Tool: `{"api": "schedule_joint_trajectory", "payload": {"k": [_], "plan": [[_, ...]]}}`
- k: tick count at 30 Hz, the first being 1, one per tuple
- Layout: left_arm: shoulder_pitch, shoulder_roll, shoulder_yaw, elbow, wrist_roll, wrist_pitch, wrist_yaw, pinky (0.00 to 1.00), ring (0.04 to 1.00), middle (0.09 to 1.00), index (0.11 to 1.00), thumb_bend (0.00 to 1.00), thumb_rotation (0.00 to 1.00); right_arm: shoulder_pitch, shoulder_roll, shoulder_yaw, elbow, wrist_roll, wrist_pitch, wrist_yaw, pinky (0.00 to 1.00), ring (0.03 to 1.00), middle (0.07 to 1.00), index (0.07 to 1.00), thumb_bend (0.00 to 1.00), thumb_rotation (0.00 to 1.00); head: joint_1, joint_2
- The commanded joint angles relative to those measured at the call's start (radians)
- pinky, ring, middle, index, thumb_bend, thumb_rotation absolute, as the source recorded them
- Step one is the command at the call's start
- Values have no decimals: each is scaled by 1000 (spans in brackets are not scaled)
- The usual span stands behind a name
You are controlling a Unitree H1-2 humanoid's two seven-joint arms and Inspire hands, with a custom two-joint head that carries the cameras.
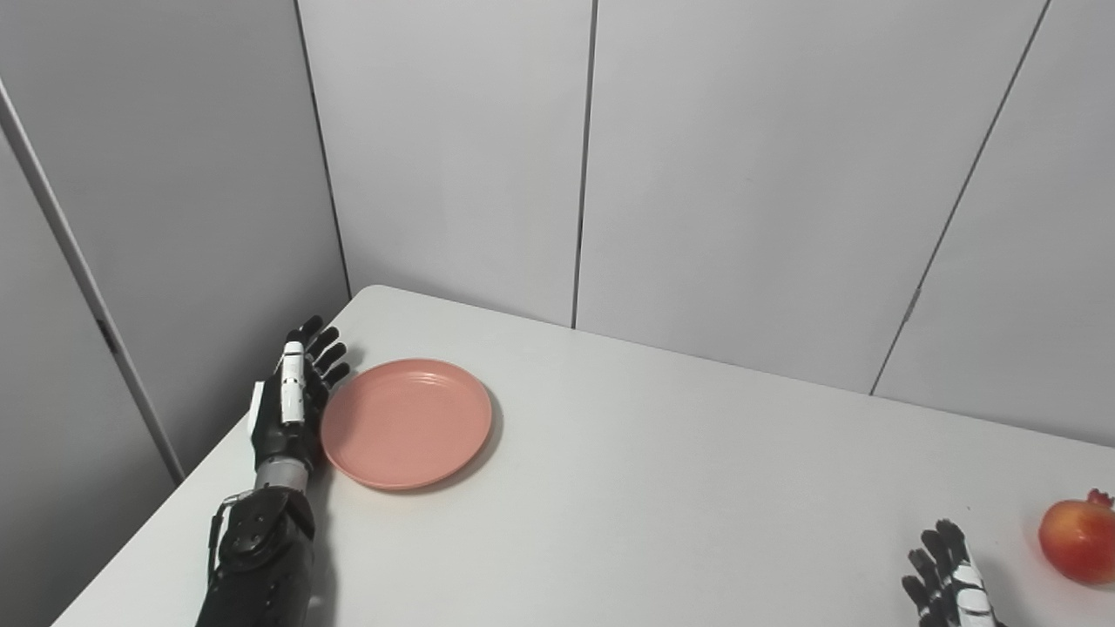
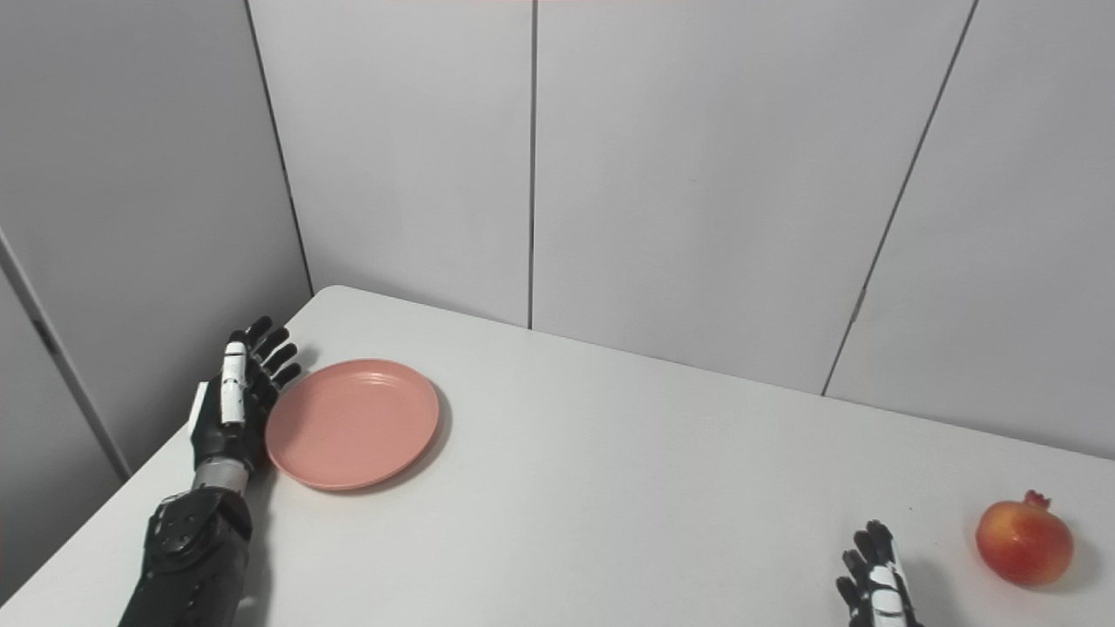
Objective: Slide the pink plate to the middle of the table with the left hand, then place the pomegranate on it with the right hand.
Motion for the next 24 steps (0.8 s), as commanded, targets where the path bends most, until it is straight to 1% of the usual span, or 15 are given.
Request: {"api": "schedule_joint_trajectory", "payload": {"k": [1,5,8,11,13,16,20,22,24], "plan": [[3,-23,-18,17,3,28,-8,842,855,859,855,371,1000,-9,0,-1,-44,-4,8,-1,1000,1000,1000,1000,142,1000,-1,1],[7,-38,-40,-10,16,48,6,871,870,869,862,337,1000,-9,0,0,-47,-9,10,-3,1000,1000,1000,1000,145,1000,-5,3],[10,-45,-55,-21,23,51,2,887,879,876,866,324,1000,-8,2,1,-51,-11,11,-4,1000,1000,1000,1000,140,1000,-10,5],[12,-46,-68,-13,17,54,-19,897,882,879,858,371,1000,-9,4,2,-52,-12,8,-4,1000,1000,1000,1000,131,1000,-16,7],[8,-44,-71,11,12,48,-28,888,870,868,845,373,1000,-9,4,2,-51,-16,5,-5,1000,1000,1000,1000,129,1000,-18,8],[14,-57,-73,-18,12,71,-21,875,857,857,840,358,1000,-10,6,1,-52,-12,8,-4,1000,1000,1000,1000,128,1000,-20,8],[16,-62,-89,-12,28,65,-31,863,850,852,840,367,1000,-10,9,3,-52,-15,5,-5,1000,1000,1000,1000,122,1000,-26,9],[20,-66,-98,-24,29,74,-33,861,850,854,841,372,1000,-11,11,4,-53,-16,6,-7,1000,1000,1000,1000,117,1000,-30,10],[23,-75,-110,-54,31,99,-27,863,849,856,843,373,1000,-11,13,4,-53,-14,5,-5,1000,1000,1000,1000,117,1000,-32,10]]}}
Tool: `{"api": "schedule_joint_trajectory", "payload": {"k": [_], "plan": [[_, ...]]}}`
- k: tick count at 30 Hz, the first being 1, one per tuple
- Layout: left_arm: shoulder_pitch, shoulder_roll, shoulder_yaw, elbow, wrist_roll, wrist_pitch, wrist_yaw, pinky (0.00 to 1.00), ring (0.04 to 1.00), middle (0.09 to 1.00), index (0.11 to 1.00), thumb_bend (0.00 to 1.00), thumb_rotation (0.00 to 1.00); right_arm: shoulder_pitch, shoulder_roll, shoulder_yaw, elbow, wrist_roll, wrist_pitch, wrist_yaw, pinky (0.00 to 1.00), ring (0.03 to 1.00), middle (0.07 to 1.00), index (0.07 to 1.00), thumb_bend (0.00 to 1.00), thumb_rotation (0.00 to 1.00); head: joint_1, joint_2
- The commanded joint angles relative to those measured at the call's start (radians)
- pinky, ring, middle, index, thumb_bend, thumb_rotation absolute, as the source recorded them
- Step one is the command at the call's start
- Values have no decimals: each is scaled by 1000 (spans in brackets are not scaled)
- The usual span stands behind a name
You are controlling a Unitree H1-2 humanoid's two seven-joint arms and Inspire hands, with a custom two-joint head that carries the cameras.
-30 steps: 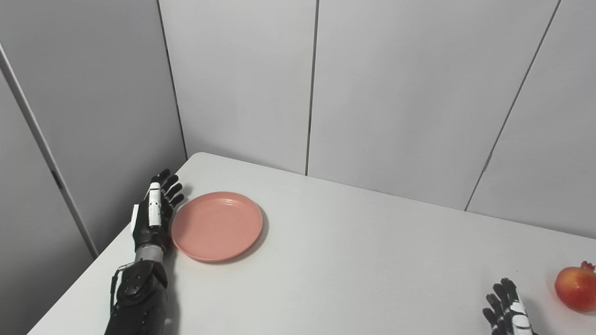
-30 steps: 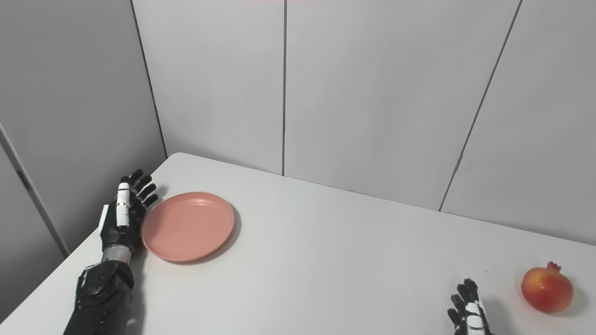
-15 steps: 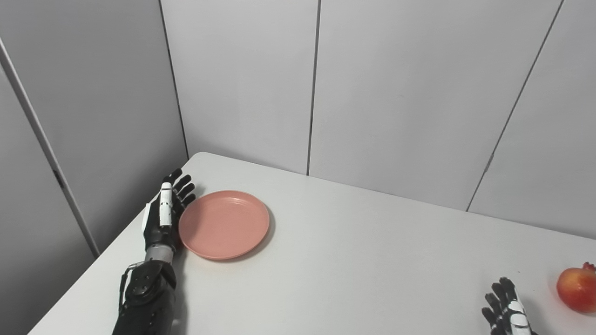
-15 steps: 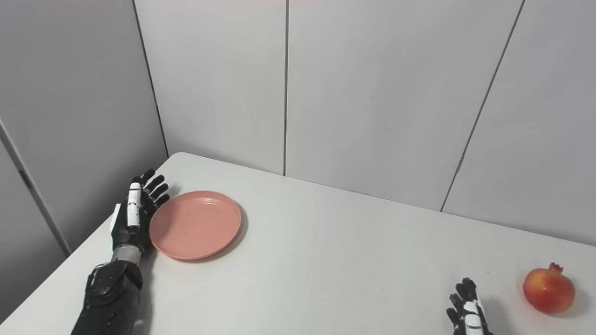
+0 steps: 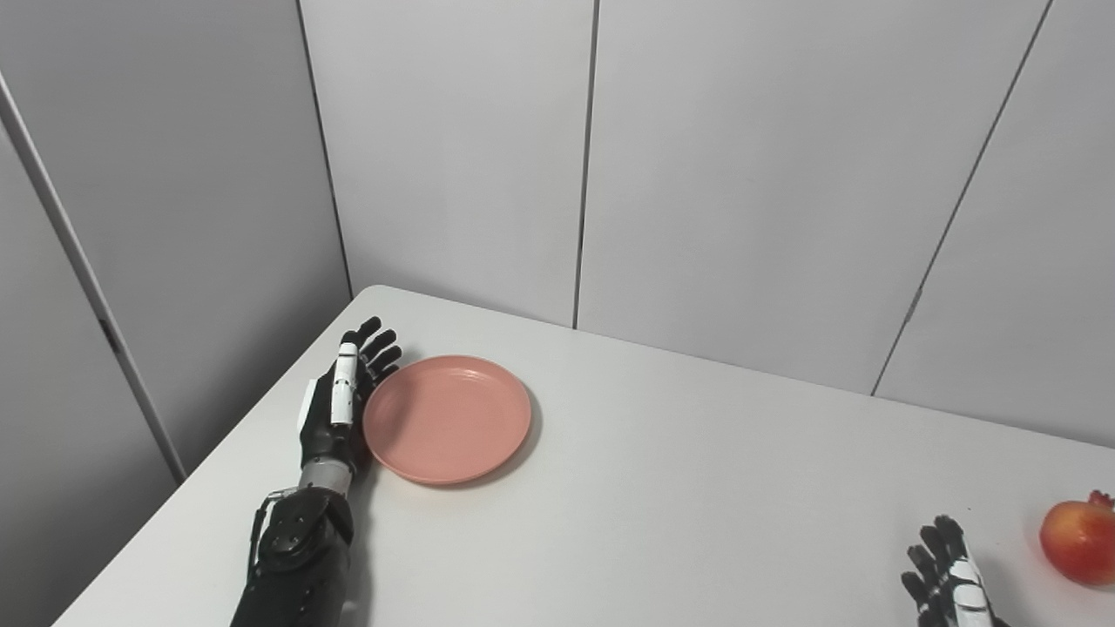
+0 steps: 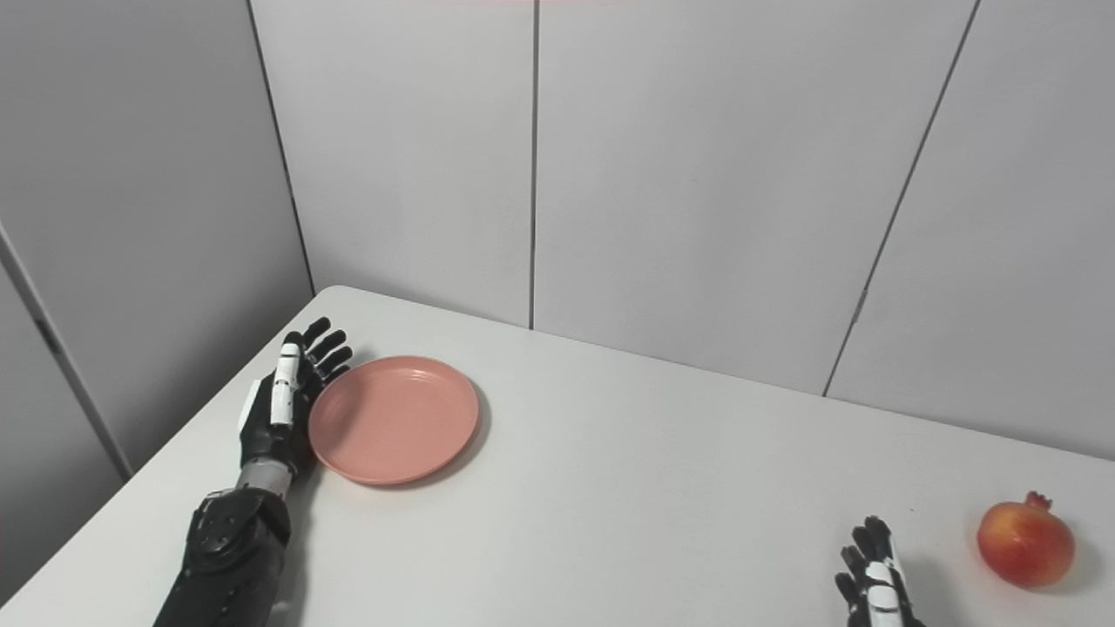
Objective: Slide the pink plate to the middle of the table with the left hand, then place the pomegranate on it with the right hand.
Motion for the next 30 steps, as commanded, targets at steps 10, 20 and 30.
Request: {"api": "schedule_joint_trajectory", "payload": {"k": [10,20,30], "plan": [[36,-51,-71,-42,35,71,-16,831,833,845,832,372,1000,-10,11,8,-39,-7,-1,0,1000,1000,1000,1000,127,1000,-25,6],[45,-81,-108,-91,48,102,-26,832,832,840,830,373,1000,-9,21,18,-36,-32,-13,-9,1000,1000,1000,1000,112,1000,-51,11],[49,-106,-163,-132,72,130,-36,828,843,850,838,397,1000,-11,29,18,-24,-42,-19,-12,1000,993,995,1000,145,1000,-73,19]]}}
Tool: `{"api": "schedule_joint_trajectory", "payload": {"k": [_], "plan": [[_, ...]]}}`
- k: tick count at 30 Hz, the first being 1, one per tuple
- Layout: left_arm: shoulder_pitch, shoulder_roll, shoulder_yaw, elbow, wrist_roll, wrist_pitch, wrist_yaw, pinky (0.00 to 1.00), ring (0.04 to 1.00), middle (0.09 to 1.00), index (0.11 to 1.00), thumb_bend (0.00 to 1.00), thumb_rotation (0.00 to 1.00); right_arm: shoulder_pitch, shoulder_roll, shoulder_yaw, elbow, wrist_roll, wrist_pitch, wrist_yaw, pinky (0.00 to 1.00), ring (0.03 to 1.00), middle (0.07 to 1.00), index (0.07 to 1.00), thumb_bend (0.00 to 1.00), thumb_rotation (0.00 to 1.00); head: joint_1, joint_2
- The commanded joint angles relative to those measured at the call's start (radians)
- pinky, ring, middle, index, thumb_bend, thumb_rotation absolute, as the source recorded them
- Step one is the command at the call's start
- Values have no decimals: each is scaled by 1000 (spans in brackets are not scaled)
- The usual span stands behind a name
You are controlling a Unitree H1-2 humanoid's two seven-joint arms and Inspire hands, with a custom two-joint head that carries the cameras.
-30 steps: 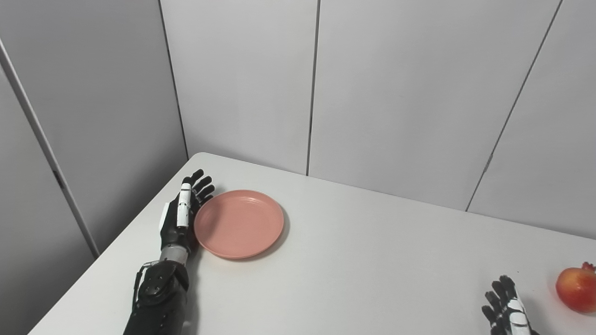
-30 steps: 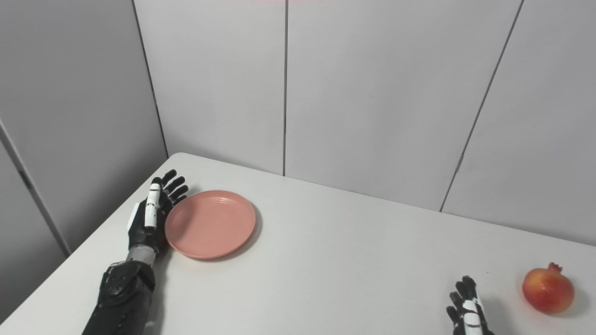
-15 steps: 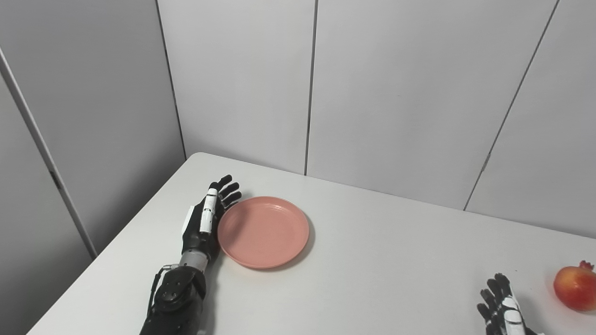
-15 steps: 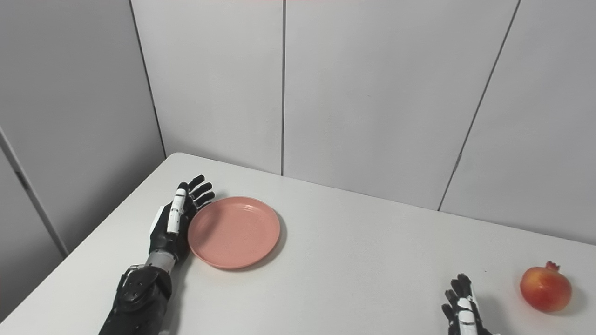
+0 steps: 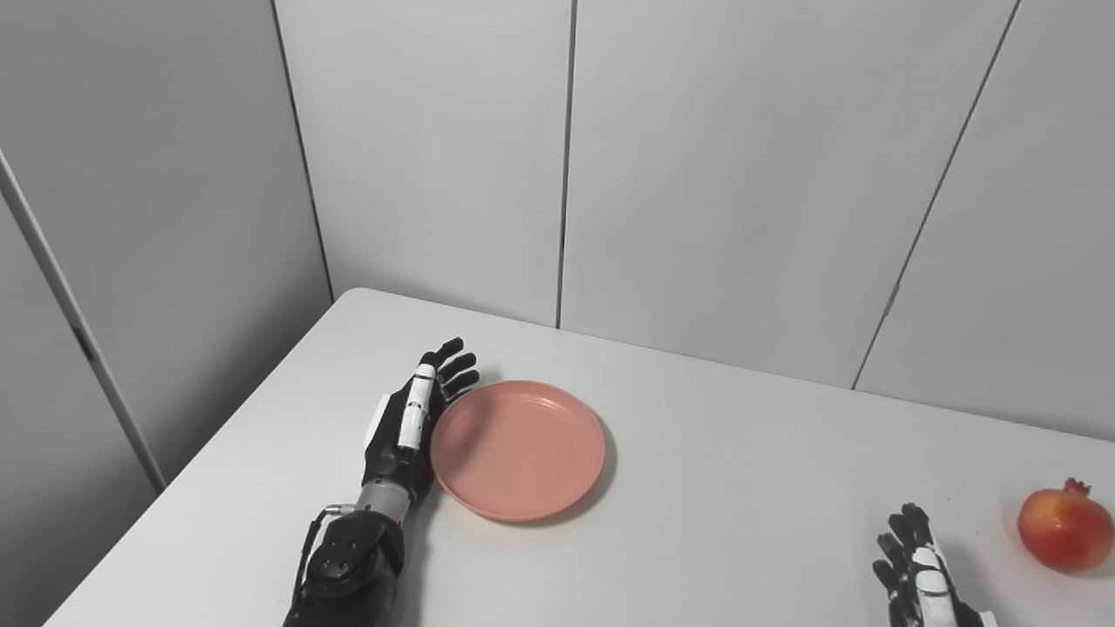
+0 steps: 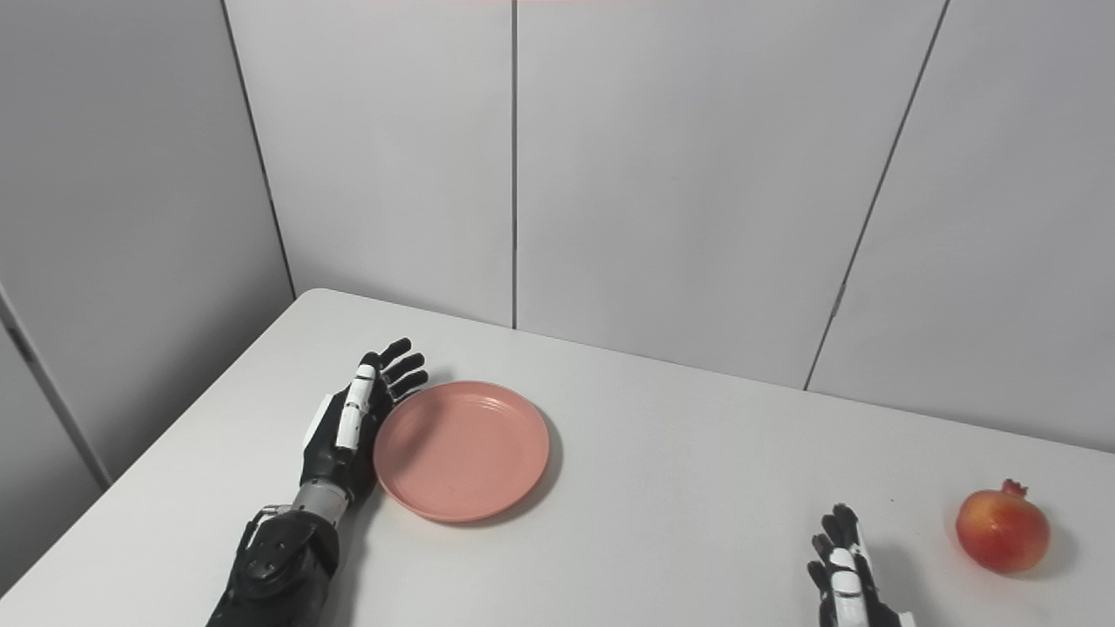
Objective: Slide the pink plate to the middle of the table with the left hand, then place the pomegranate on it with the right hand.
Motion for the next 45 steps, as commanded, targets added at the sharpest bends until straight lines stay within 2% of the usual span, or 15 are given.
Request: {"api": "schedule_joint_trajectory", "payload": {"k": [1,7,10,15,19,26,34,37,45], "plan": [[16,-14,-17,-9,6,59,-14,829,845,853,840,394,1000,-12,5,-1,-18,2,-19,1,1000,992,995,1000,147,1000,-6,4],[11,-21,-35,-20,16,66,-19,832,842,850,832,390,1000,-12,8,2,-12,-2,-31,3,1000,990,996,1000,151,1000,-22,10],[5,-19,-47,4,22,39,-47,842,848,855,839,394,1000,-12,14,1,-10,0,-34,0,1000,982,988,995,160,1000,-28,13],[1,-31,-60,19,43,23,-49,822,836,844,838,414,1000,-11,18,4,-11,-14,-34,-3,998,976,983,989,173,1000,-38,18],[-1,-55,-61,8,43,59,-39,820,830,838,832,397,1000,-11,21,4,-6,-16,-39,-1,995,972,980,984,184,1000,-48,21],[-5,-59,-85,30,57,37,-63,821,826,833,822,386,1000,-10,27,8,-13,-19,-28,-1,998,974,983,986,205,1000,-69,31],[-5,-71,-111,18,74,57,-71,808,823,828,815,400,1000,-11,35,19,-9,-50,-30,-9,979,966,979,985,214,1000,-102,43],[-5,-88,-120,3,68,78,-69,795,817,827,813,396,1000,-13,40,20,-2,-50,-42,-11,979,963,977,984,217,1000,-118,49],[-7,-127,-137,6,79,77,-65,806,822,828,814,384,1000,-15,46,25,-1,-58,-51,-11,975,958,973,978,230,1000,-152,61]]}}
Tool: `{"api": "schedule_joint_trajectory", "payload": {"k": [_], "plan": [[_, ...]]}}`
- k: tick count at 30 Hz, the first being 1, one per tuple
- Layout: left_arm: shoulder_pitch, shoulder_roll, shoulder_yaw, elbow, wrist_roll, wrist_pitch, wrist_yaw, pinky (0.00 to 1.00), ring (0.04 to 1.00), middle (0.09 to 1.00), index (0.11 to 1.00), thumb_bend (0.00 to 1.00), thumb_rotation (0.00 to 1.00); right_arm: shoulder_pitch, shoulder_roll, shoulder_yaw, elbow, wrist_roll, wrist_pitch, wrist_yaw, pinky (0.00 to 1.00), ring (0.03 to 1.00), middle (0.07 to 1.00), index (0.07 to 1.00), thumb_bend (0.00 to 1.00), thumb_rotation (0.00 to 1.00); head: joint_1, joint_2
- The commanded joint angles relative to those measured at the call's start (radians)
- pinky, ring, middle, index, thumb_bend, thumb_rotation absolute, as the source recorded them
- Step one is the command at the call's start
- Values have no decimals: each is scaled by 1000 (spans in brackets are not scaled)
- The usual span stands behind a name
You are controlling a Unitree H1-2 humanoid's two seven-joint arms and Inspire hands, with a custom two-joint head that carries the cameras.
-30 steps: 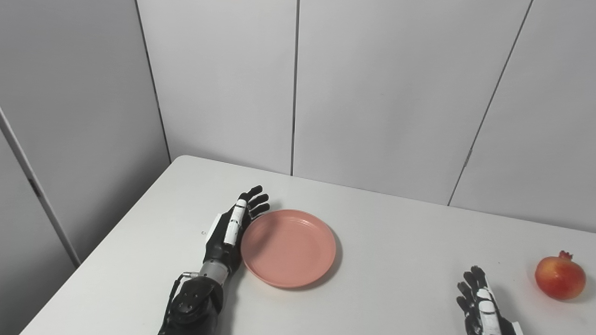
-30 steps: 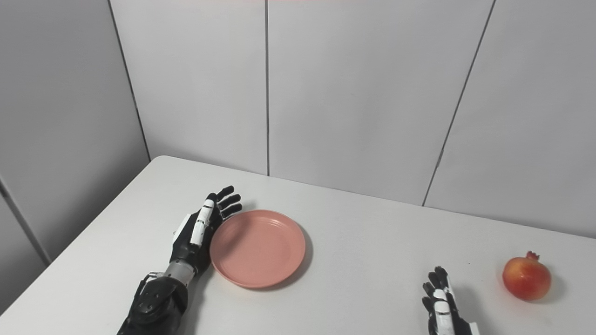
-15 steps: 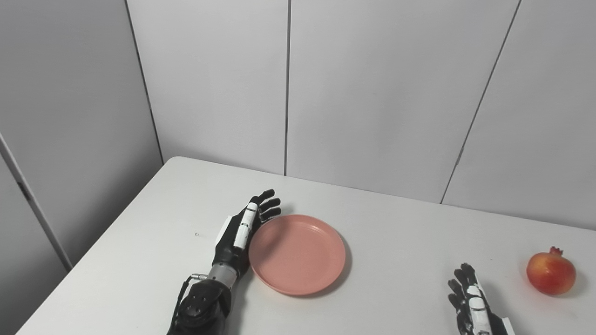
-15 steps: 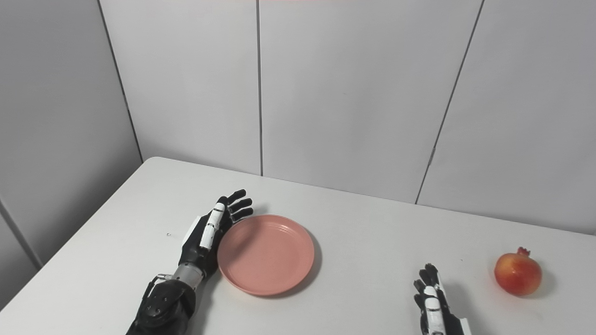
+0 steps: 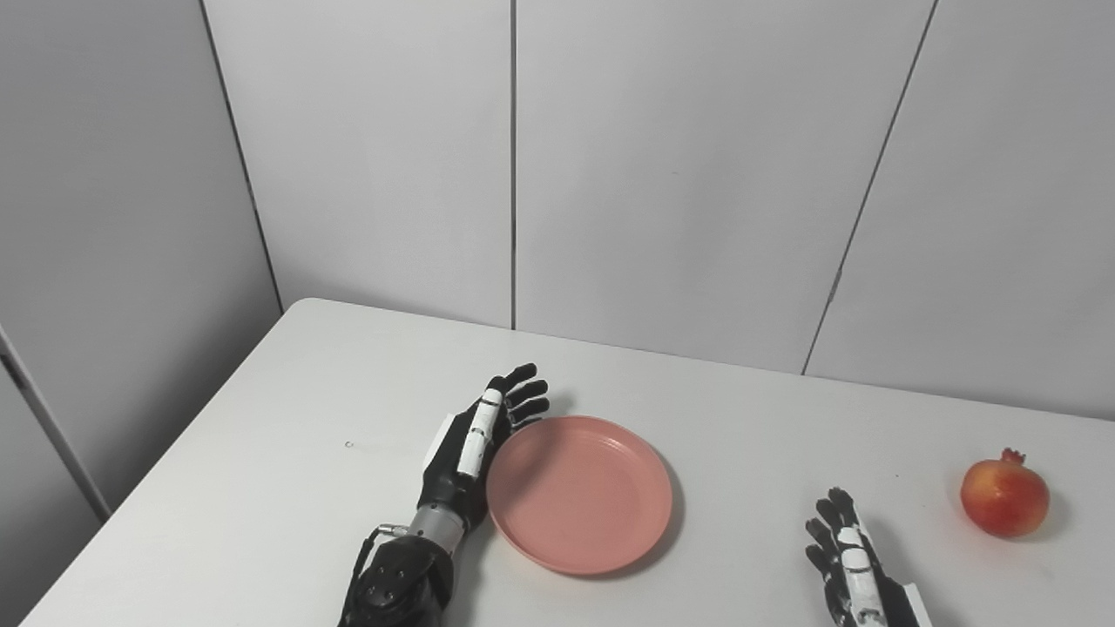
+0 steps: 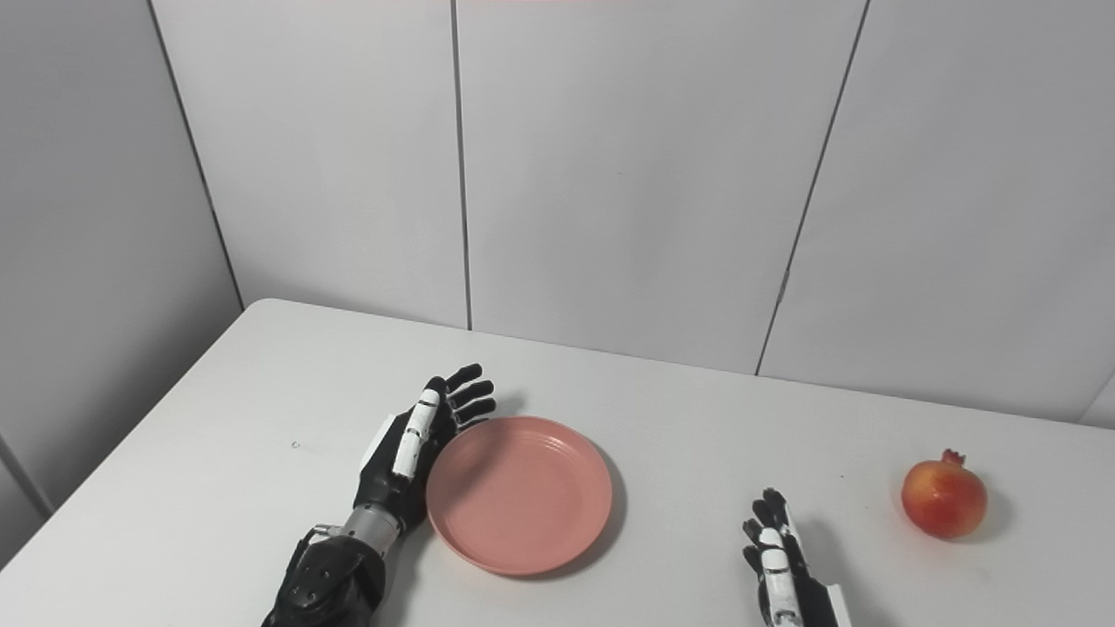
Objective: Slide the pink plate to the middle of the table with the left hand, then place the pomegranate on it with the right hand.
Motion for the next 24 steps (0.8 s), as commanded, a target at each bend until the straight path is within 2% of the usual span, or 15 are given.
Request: {"api": "schedule_joint_trajectory", "payload": {"k": [1,13,24], "plan": [[9,-16,-13,16,15,56,-1,805,821,828,814,384,1000,-15,8,4,-31,-6,-44,-4,974,957,973,977,230,1000,-8,4],[23,-91,-41,-13,37,62,14,819,835,843,827,401,1000,-15,30,22,-52,-34,-18,-20,959,949,966,965,251,1000,-74,39],[35,-157,-63,-10,70,18,23,852,850,863,851,406,1000,-21,47,30,-62,-52,-6,-41,955,946,963,964,249,1000,-119,70]]}}
